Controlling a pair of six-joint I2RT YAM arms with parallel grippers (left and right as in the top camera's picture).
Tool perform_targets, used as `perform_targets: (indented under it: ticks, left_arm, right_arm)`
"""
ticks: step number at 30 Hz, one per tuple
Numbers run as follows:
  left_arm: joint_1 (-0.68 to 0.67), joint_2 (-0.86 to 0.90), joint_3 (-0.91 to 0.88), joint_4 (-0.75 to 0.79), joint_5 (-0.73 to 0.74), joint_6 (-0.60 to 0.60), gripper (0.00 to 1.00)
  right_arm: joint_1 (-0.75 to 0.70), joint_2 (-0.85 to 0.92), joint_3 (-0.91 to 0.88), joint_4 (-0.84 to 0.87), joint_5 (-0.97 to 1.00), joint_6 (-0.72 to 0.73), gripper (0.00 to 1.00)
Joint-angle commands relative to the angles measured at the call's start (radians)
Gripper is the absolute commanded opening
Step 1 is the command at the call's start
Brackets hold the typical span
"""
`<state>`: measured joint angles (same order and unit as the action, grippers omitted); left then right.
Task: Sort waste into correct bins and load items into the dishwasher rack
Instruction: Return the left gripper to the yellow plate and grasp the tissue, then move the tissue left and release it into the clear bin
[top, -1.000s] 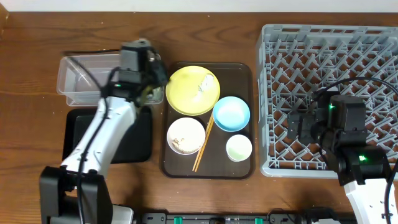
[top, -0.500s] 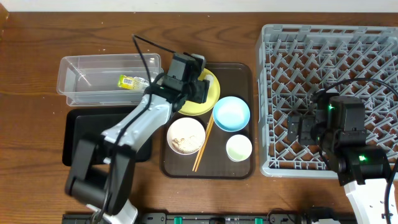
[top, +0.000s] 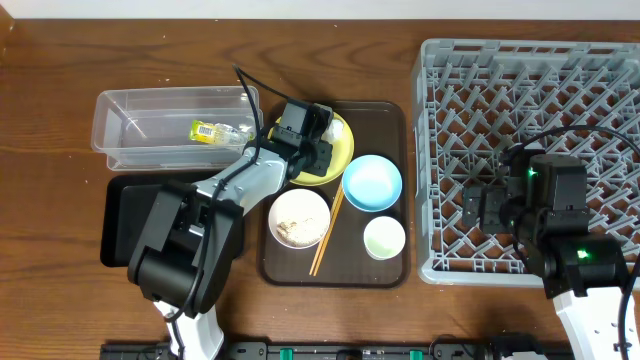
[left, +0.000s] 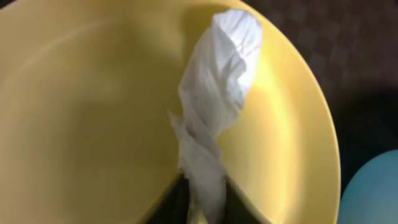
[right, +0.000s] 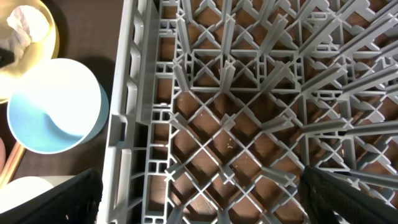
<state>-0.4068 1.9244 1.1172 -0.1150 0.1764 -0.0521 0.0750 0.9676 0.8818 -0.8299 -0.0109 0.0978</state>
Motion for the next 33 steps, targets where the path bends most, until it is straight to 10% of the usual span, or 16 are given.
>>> perform_targets:
  ticks: [1,19,33]
  left_arm:
    - [0.002,-0.003,0.018,0.000,-0.008,0.010,0.06]
    - [0.029,-0.401,0.018,-0.071,-0.290,-0.039,0.06]
    - [0.328,-0.454,0.014,-0.164,-0.346,-0.085,0.07]
  right_arm:
    - [-0.013,0.000,0.021,-0.003,-0.005,-0.009,0.99]
    - [-0.013,0.000,0.021,-0.013,-0.005,-0.009,0.99]
    - [-0.013,0.000,0.021,-0.012,-0.005,-0.009,0.99]
